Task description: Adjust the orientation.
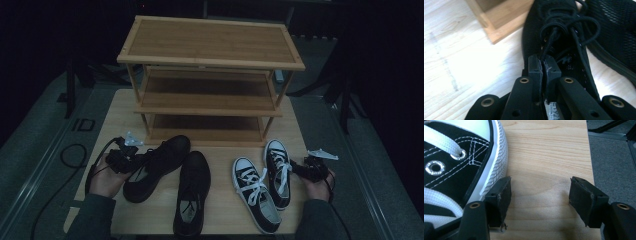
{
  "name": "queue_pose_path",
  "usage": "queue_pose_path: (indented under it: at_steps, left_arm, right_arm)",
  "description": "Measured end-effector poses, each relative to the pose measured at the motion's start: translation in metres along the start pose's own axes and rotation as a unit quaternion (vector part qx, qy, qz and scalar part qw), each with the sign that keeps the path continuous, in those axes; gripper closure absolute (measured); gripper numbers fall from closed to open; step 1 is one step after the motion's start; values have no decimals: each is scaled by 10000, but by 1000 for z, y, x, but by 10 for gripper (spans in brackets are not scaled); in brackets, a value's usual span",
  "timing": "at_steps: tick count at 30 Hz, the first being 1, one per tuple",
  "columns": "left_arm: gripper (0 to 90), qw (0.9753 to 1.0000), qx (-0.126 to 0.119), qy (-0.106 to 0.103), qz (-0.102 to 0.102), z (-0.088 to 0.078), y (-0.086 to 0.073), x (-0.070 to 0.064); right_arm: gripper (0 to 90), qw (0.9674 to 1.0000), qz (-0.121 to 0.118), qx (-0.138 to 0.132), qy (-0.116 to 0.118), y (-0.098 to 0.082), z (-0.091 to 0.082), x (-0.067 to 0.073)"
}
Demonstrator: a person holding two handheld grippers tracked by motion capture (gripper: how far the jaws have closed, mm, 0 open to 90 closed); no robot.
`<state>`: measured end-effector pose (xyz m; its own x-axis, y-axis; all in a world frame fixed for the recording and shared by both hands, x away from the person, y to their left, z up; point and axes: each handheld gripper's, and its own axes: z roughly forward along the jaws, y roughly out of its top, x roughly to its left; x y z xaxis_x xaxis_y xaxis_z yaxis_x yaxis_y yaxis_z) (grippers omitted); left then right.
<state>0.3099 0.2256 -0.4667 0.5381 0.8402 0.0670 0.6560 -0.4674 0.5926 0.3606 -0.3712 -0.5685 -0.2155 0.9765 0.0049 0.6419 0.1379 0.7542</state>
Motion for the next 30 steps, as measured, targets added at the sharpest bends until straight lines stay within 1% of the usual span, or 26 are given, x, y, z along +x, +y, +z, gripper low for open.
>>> queue_pose_path:
  at_steps: [1, 3, 6, 7, 9, 11, 13, 15, 17, 19, 20, 22, 24, 26, 30]
  left_arm:
    - [863, 10000, -18, -30, -29, 0, 0, 3]
    - [864, 9999, -97, -67, 29, 1, 0, 6]
    - [872, 9996, -220, -57, 182, 2, 1, 4]
    - [873, 9995, -244, -50, 201, 2, 2, 3]
    - [873, 9993, -297, -100, 227, 2, 4, 2]
    - [873, 9992, -303, -140, 206, 5, 5, 4]
    - [872, 9994, -290, -86, 183, 7, 6, 5]
    - [866, 9994, -292, -139, 118, 7, 7, 6]
    - [826, 9994, -283, -173, 78, 6, 7, 5]
    - [739, 9989, -352, -322, 8, 2, 8, 5]
    - [704, 9986, -387, -363, 34, -1, 9, 4]
    - [650, 9984, -458, -332, 42, -6, 11, 0]
    - [618, 9981, -503, -343, 56, -9, 14, -2]
    - [602, 9978, -545, -383, 57, -11, 16, -4]
    - [579, 9972, -638, -380, 83, -14, 17, -7]
  right_arm:
    - [341, 10000, 0, 0, 1, 0, 0, 0]
    - [341, 10000, -2, 0, 0, 0, 0, 0]
    - [341, 10000, -3, -1, -1, 0, 0, 0]
    - [341, 10000, -3, 0, -1, 0, 0, 0]
    - [341, 10000, -1, 0, 0, 0, 0, 0]
    - [341, 10000, -1, 0, 0, 0, 0, 0]
    - [340, 10000, 1, 0, 1, 0, 0, 0]
    - [341, 10000, 2, 0, 1, 0, 0, 0]
    - [341, 10000, 1, 0, 2, 0, 0, 0]
    - [341, 10000, 3, 0, 1, 0, 0, 0]
    - [341, 10000, 1, 0, 1, 0, 0, 0]
    - [341, 10000, -1, 0, -1, 0, 0, 0]
    - [341, 10000, 1, 0, 0, 0, 0, 0]
    - [341, 10000, -2, -1, 0, 0, 0, 0]
    - [341, 10000, 0, 0, 0, 0, 0, 0]
